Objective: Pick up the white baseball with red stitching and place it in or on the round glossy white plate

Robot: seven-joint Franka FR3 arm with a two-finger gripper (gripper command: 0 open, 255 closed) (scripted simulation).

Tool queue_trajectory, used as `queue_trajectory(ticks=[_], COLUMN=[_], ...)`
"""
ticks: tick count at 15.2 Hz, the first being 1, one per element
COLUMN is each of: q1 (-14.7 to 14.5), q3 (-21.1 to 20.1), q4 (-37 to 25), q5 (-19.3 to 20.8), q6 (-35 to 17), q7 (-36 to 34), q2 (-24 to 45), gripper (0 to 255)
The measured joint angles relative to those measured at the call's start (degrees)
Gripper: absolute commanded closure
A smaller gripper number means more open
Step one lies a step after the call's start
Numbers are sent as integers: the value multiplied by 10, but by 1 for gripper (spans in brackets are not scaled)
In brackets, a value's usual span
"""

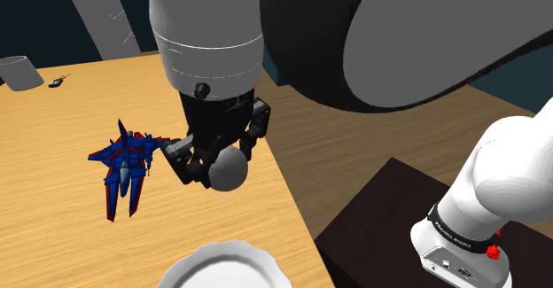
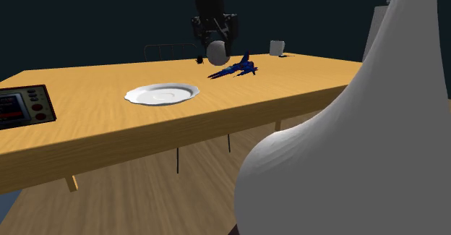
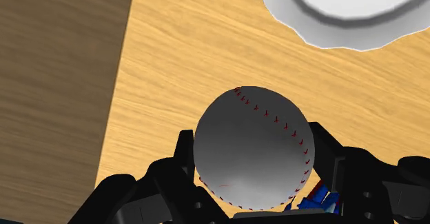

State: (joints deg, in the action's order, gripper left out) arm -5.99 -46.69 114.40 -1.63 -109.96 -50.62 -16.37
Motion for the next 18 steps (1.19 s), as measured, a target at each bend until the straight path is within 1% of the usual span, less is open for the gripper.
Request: queue_trajectory(ticks=[4,7,9,10,12,14,18], q1=[-9,-13,-13,-14,-17,-21,-22], q3=[-52,-95,-135,-149,-184,-194,-197], q4=[-29,-48,-76,-82,-108,-108,-82], q5=[14,31,59,68,103,117,123], q6=[16,23,36,40,54,51,25], q7=[-66,-119,-166,-184,-229,-249,-260], q2=[20,43,75,85,124,138,142], gripper=[255,255,255,255,255,255,255])
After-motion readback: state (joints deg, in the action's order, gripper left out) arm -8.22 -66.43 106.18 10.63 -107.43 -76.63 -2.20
